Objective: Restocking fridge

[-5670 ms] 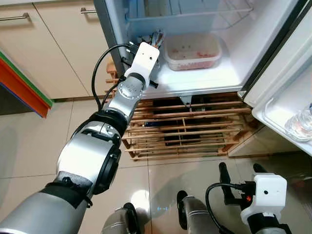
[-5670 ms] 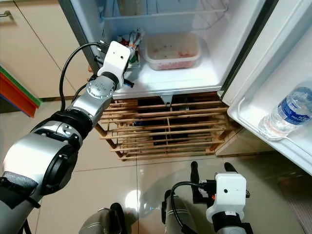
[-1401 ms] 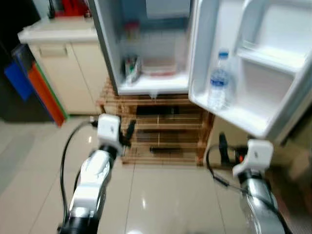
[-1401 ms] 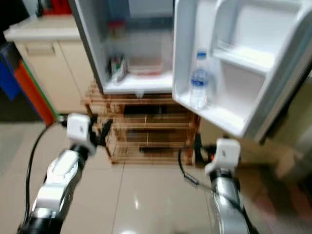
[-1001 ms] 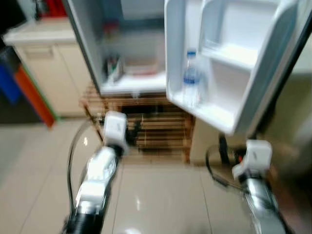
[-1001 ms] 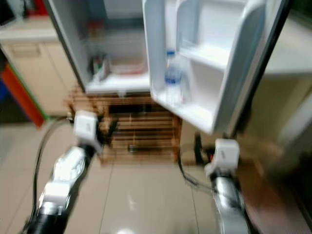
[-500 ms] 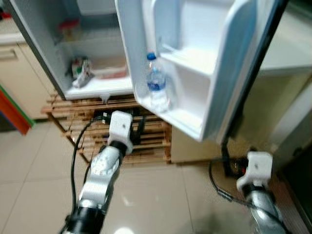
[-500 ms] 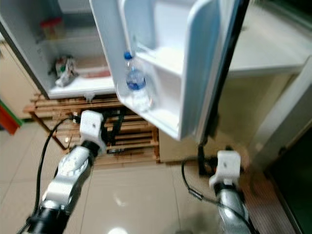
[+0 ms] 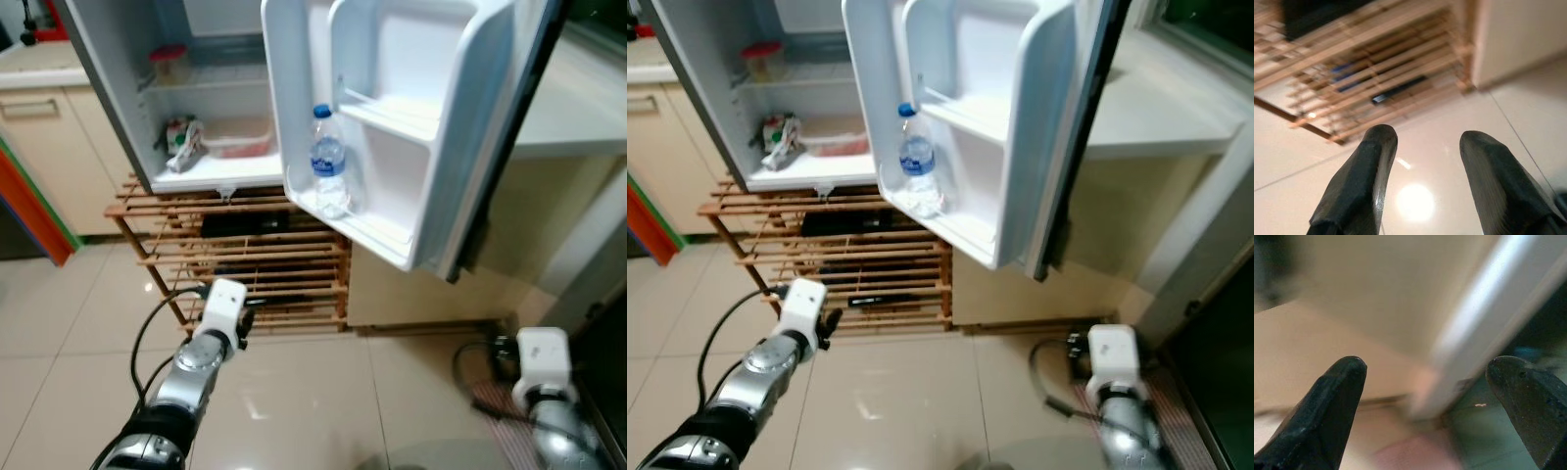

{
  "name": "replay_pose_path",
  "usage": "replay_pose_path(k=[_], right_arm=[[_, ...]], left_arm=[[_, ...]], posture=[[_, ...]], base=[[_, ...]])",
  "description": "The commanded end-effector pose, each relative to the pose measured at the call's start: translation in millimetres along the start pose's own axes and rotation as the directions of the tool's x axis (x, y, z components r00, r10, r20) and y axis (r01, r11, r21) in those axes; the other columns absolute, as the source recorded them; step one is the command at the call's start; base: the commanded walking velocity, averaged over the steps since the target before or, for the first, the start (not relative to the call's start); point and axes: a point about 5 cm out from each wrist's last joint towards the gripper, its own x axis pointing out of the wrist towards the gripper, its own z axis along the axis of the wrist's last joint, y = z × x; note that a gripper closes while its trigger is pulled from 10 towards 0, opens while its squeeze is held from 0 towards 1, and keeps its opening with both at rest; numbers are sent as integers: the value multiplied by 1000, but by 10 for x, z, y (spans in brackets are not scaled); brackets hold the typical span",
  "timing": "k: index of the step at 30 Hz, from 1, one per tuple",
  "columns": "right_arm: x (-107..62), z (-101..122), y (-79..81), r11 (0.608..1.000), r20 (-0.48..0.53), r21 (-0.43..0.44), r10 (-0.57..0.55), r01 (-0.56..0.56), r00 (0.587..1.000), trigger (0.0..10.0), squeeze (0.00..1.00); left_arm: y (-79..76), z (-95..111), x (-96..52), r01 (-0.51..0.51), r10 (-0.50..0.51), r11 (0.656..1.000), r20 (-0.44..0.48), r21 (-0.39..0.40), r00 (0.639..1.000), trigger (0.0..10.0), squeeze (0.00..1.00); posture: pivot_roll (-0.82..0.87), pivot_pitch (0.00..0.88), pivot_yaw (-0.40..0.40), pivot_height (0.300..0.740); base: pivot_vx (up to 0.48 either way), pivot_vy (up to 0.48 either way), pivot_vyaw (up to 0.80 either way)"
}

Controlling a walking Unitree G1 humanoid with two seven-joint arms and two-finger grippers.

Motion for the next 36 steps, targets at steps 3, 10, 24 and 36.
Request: replay_pose_path(k=[3, 10, 24, 36], right_arm=[[283, 228, -213, 990, 37, -41, -134, 135, 990, 10000, 0], [601, 643, -319, 980, 122, -29, -191, 196, 974, 10000, 0], [1005, 1885, 144, 968, 328, 247, -32, -53, 944, 10000, 0], [970, 2127, 441, 864, 388, 431, 83, -260, 918, 10000, 0]], left_arm=[[-117, -210, -8, 111, -98, 988, -118, 105, 988, 10000, 0], [-151, -532, -88, 182, -130, 968, -276, 172, 952, 10000, 0], [-53, -670, -137, 137, -83, 981, -338, 141, 938, 10000, 0], [-48, -695, -150, 136, -86, 982, -331, 132, 940, 10000, 0]], posture=[[-175, 0, 76, 740], [-176, 0, 80, 740], [-145, 0, 61, 740], [-137, 0, 52, 740]], base=[[0, 0, 0], [0, 0, 0], [0, 0, 0], [0, 0, 0]])
